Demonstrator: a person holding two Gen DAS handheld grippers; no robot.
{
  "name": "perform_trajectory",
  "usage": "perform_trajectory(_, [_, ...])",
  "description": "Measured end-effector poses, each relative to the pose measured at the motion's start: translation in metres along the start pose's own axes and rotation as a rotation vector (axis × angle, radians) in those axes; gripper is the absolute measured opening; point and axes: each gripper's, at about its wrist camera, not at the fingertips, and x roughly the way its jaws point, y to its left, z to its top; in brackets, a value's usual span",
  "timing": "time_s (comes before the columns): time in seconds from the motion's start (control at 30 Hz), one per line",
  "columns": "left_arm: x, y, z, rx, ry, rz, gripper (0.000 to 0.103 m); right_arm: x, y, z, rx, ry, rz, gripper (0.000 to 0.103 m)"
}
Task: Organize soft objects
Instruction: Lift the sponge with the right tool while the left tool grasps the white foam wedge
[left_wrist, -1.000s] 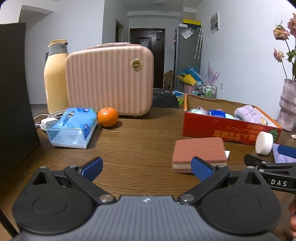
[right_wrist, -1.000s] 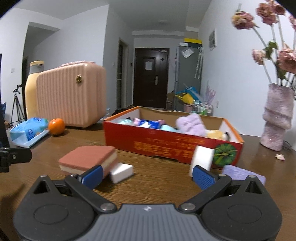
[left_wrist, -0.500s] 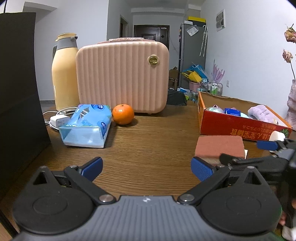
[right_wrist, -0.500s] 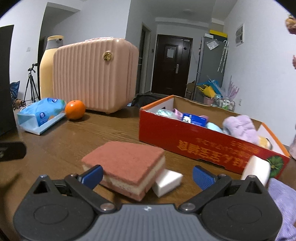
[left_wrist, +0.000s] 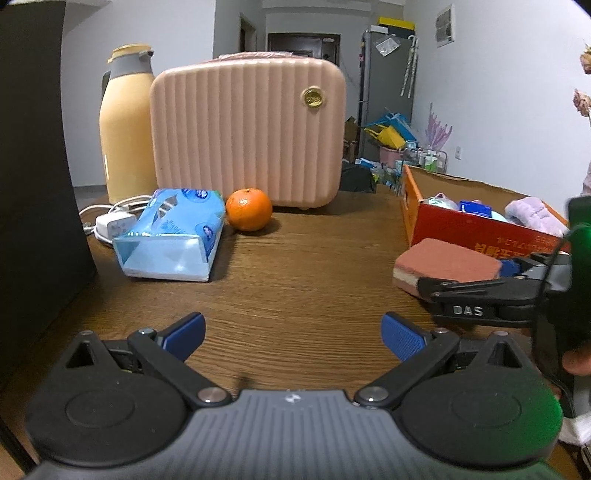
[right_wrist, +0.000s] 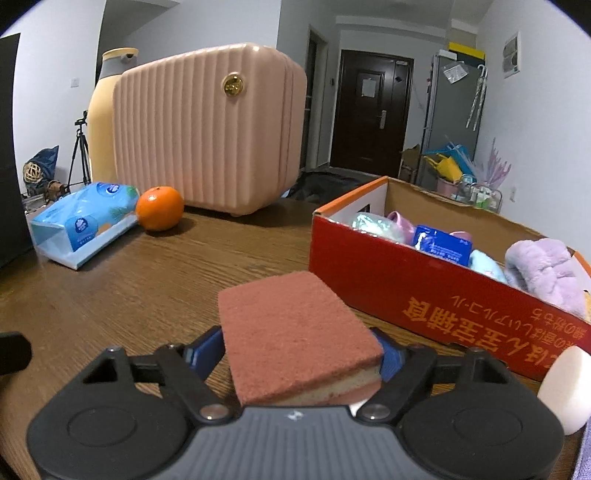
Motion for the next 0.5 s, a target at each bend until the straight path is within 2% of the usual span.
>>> perform_trajectory(0.5, [0.013,0.002,0.002,-0.027,0.006,0.062,0.103,-0.025,0.001,-0.002,-0.019,-0.123,-0.039,0.081])
